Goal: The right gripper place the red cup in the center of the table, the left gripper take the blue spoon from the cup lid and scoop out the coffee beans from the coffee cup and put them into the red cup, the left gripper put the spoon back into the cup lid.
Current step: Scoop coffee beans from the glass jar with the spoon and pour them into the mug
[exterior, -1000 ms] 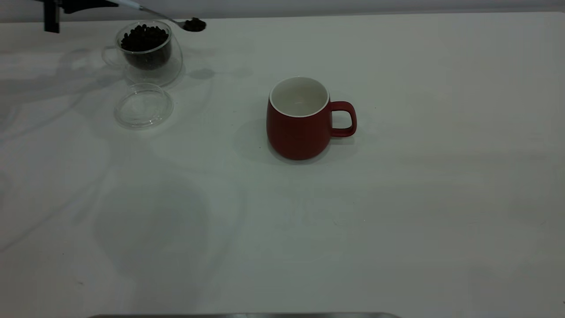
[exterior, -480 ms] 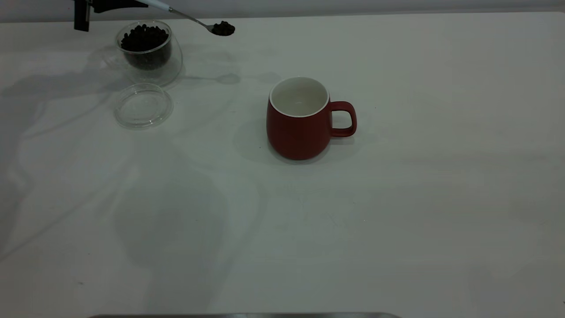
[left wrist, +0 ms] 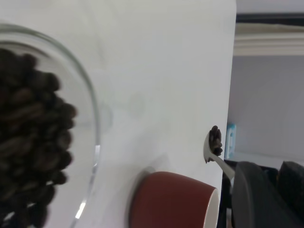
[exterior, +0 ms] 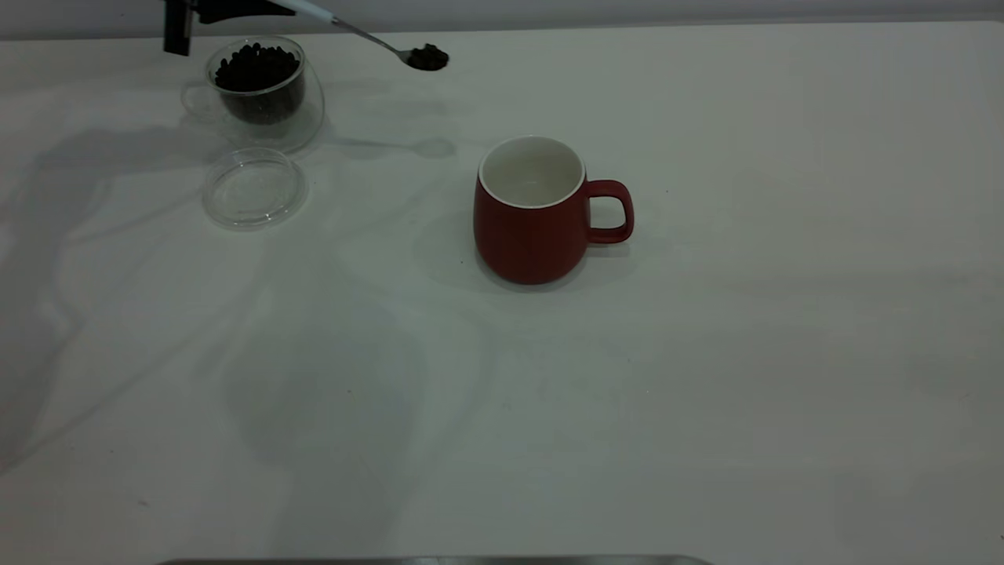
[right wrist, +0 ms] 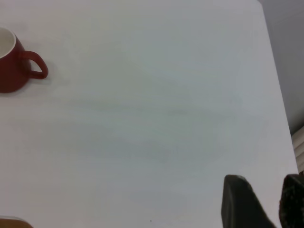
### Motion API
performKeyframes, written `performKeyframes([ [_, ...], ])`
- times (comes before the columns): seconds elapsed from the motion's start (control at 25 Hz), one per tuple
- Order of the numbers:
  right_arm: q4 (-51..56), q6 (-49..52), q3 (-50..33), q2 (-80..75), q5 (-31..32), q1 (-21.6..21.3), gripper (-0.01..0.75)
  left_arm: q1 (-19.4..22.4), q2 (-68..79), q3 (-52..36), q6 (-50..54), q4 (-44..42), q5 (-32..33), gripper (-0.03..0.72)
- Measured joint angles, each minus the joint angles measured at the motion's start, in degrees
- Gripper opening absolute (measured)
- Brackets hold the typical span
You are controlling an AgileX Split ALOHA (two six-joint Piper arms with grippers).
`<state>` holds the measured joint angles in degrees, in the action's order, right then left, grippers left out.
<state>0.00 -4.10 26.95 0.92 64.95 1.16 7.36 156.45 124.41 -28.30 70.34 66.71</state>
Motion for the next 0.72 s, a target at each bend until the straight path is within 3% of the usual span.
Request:
performKeyframes([
  [0.72, 0.0, 0.0, 0.0, 0.0, 0.0, 0.0, 0.239, -5.3, 0.0, 0.0, -0.1, -0.2, 0.0, 0.122],
])
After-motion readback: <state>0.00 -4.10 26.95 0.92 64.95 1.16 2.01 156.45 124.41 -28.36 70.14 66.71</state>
